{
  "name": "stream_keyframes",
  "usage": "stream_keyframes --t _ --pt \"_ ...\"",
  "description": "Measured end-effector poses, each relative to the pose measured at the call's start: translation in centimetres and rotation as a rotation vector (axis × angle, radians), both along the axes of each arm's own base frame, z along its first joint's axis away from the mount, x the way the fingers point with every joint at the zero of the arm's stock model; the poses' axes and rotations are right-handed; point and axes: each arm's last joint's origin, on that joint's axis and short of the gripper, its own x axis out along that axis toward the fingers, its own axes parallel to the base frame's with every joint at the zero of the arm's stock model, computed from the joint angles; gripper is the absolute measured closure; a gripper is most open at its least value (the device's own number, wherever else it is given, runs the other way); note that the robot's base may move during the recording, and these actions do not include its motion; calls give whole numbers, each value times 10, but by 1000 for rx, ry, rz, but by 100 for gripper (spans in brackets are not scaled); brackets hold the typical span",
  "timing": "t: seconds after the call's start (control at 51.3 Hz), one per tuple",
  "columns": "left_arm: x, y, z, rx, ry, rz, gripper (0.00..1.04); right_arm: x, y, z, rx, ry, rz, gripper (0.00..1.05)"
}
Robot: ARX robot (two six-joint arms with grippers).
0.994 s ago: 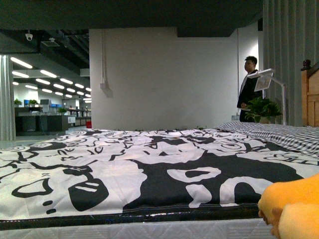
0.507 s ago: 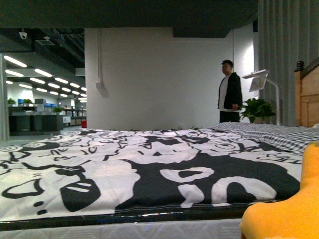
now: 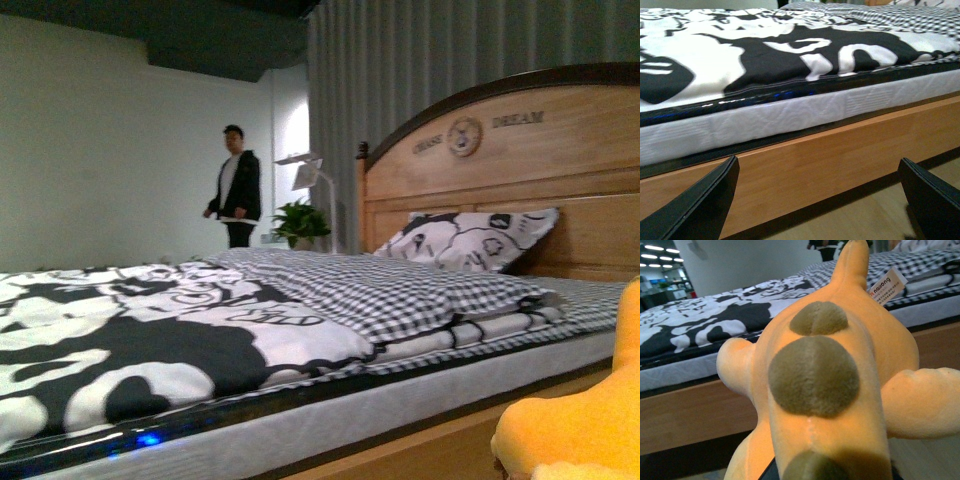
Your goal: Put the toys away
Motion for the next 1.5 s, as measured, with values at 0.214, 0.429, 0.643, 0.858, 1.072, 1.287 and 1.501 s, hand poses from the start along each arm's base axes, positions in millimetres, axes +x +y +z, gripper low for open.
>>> stream_keyframes --t 0.214,0.429,0.643,0.858,1.072,1.287,1.501 --pt "0 0 0 0 0 0 6 0 0 0 0 0 1 97" --pt "0 0 0 0 0 0 6 0 0 0 0 0 1 97" --pt "0 0 0 0 0 0 6 0 0 0 0 0 0 97" --pt "0 0 0 0 0 0 6 0 0 0 0 0 -1 97" --pt "0 0 0 2 0 -8 6 0 -1 0 1 -2 -14 97" --pt "0 0 0 2 0 -1 6 0 0 0 0 -2 1 97" --pt "0 0 0 2 0 -1 6 0 0 0 0 -2 0 97"
